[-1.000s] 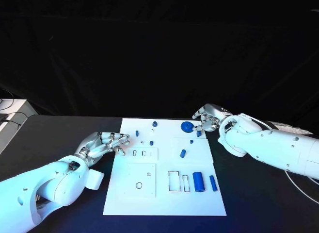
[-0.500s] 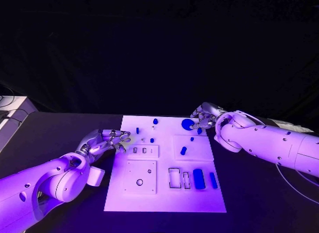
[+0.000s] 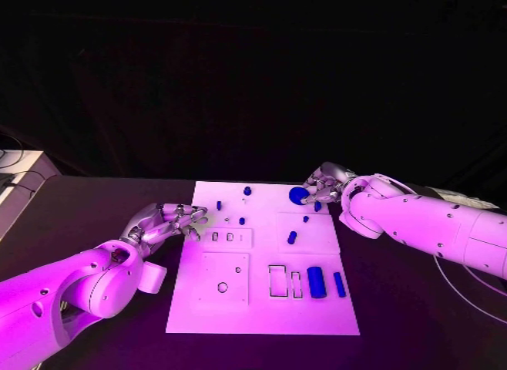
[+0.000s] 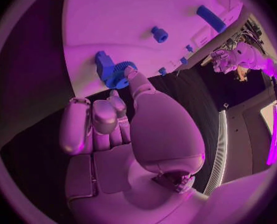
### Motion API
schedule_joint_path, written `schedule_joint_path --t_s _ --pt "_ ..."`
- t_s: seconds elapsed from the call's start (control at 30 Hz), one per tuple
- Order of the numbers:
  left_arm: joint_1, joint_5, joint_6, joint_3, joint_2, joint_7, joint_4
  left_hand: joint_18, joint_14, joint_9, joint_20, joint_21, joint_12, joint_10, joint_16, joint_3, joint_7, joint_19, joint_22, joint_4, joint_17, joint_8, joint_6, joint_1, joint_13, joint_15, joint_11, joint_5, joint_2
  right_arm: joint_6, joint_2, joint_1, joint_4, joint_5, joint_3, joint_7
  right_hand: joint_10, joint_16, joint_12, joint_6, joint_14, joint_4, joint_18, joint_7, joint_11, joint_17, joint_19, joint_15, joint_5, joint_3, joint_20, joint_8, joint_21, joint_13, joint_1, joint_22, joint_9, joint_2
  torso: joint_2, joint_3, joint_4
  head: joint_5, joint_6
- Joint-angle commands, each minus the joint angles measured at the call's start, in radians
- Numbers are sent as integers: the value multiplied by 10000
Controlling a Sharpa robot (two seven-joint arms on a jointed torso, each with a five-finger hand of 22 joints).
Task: Assemble the parts on the task board
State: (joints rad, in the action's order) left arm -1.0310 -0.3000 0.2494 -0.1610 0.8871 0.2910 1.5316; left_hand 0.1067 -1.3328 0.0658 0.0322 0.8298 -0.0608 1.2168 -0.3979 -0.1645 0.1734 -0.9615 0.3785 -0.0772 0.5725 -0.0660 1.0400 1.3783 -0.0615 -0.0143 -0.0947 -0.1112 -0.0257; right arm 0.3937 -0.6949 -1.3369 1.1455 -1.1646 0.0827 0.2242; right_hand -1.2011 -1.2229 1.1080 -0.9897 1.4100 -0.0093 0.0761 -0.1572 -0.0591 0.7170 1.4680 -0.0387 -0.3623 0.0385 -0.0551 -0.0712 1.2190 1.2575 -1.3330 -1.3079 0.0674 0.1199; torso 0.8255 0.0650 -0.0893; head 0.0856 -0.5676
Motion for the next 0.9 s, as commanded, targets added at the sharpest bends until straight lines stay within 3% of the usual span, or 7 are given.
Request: schedule_joint_path --t_s 0.03,0.47,0.9 --pt "-4 -44 -184 -8 -21 25 9 139 -3 7 2 69 10 -57 -69 -34 18 34 -17 15 4 28 -65 -46 7 -22 -15 47 -53 -371 32 -3 -34 283 -1 132 -197 -54 57 -104 27 -64 162 23 168 17 753 3 -42 16 47 9 75 15 59 -1715 -5 -28 -7 -3 -4 5 -18" --pt "-4 -51 -198 -8 -30 12 -3 139 -3 7 2 69 10 -57 -69 -34 18 34 -17 15 4 28 -65 -46 7 -22 -15 47 -53 -386 104 -3 -37 321 -1 73 -332 -11 110 -420 43 -254 123 97 238 108 743 -50 -362 73 -2 43 162 98 181 -1733 -16 -299 4 -1 2 9 -11" --pt "-4 -53 -213 -8 -41 5 -25 141 4 8 4 109 9 -59 -80 -66 19 54 -54 32 -11 25 -63 -46 7 -22 -16 46 -54 -209 141 -3 6 13 -1 138 -303 -1 44 -376 52 -329 109 89 231 163 741 -47 -337 46 -7 42 195 87 245 -1740 -15 -298 6 -2 -1 10 -3"
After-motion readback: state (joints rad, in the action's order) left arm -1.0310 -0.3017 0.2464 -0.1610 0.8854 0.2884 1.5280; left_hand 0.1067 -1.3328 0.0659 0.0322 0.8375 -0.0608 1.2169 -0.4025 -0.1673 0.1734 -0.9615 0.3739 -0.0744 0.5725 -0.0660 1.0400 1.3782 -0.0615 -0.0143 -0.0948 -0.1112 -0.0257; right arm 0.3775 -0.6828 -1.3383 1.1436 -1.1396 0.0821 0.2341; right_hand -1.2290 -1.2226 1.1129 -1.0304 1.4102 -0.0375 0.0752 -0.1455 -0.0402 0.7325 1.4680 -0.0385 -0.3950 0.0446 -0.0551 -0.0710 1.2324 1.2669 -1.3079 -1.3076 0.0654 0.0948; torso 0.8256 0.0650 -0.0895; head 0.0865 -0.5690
